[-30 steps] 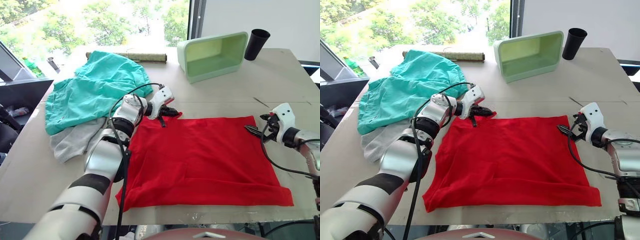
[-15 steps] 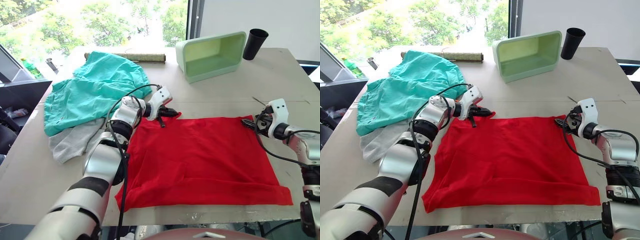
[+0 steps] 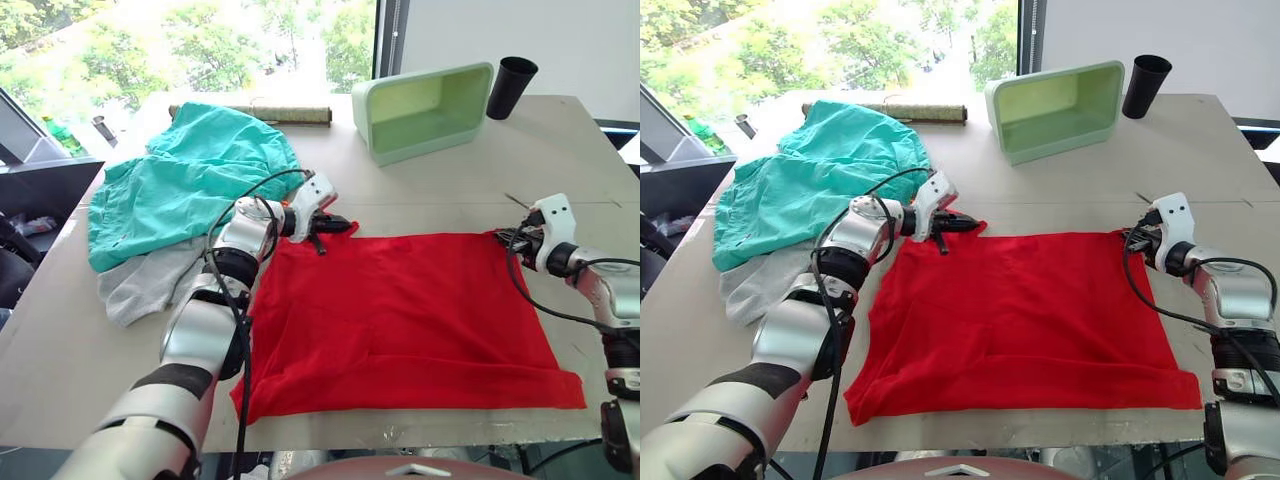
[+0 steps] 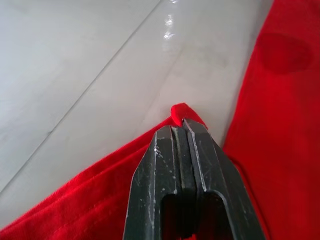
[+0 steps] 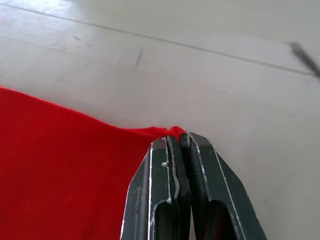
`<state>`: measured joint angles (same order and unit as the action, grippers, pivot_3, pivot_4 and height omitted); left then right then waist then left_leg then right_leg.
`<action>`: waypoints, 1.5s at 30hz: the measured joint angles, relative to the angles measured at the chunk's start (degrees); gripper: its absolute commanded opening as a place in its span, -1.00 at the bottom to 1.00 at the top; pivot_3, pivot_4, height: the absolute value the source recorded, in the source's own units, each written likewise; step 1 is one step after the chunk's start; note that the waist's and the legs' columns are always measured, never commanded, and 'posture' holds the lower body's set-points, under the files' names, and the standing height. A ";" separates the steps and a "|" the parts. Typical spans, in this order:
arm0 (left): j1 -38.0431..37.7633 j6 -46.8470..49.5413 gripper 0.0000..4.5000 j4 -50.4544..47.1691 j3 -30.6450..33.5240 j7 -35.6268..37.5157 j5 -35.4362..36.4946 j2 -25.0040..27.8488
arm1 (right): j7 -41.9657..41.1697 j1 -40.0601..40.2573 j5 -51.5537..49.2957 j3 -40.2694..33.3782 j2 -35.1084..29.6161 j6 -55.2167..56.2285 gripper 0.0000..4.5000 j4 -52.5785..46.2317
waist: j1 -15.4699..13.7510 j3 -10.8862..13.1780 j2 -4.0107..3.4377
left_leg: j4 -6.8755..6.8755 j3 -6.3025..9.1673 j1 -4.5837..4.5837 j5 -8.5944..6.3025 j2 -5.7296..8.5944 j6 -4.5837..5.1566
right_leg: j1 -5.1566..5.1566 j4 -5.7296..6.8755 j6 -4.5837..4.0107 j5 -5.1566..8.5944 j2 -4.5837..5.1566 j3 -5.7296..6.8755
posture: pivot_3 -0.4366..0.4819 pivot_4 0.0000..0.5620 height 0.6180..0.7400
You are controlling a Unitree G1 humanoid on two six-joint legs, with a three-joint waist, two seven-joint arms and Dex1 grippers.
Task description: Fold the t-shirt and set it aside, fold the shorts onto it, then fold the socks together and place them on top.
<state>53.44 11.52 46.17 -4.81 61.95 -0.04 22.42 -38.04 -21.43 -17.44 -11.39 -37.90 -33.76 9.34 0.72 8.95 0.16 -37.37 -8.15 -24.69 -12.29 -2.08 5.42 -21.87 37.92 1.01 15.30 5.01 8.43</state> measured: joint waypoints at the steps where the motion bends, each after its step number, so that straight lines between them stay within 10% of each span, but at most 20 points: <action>1: -0.69 1.80 -1.00 -3.51 0.73 -0.14 0.84 1.03 | 0.58 0.59 -0.25 -1.30 -0.37 -0.02 -0.98 -1.14 | 0.01 0.00 0.00 | -0.01 0.00 0.02 0.00 0.00 0.00 | 0.02 0.00 0.00 0.00 0.00 0.00 | -0.05 -0.47 1.00; 13: -15.14 27.59 -1.00 -47.38 1.28 -3.38 9.32 8.02 | 4.94 6.57 -2.65 -4.97 0.11 -1.37 -0.98 -14.52 | -0.08 -0.01 -0.01 | -0.02 0.02 0.12 0.00 0.00 -0.01 | 0.10 0.02 0.01 0.01 -0.01 -0.05 | -0.05 -0.47 1.00; 28: -24.00 33.94 -1.00 -61.30 -1.38 -9.78 11.25 11.69 | 6.62 20.00 -10.60 -12.67 1.95 -5.99 -0.98 -30.87 | -1.32 -0.01 -0.02 | 0.06 0.05 0.10 -0.02 0.00 -0.02 | 0.07 -0.05 0.01 0.02 0.00 -0.07 | -0.05 -0.47 1.00; 45: -28.11 32.84 -1.00 -63.79 -2.86 -15.03 11.77 10.51 | 8.75 26.28 -10.27 -14.90 16.65 18.05 -0.98 -30.43 | -1.51 0.01 -0.05 | 0.12 0.07 0.11 -0.02 0.00 -0.02 | 0.06 -0.07 0.02 0.03 -0.01 -0.08 | -0.05 -0.47 1.00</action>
<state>25.32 44.37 -17.63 -7.67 46.92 11.72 32.93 -29.29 4.85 -27.71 -26.29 -21.25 -15.70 -21.09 -0.79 8.95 0.11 -37.25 -8.09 -24.59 -12.31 -2.08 5.40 -21.81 37.85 1.02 15.33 5.00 8.35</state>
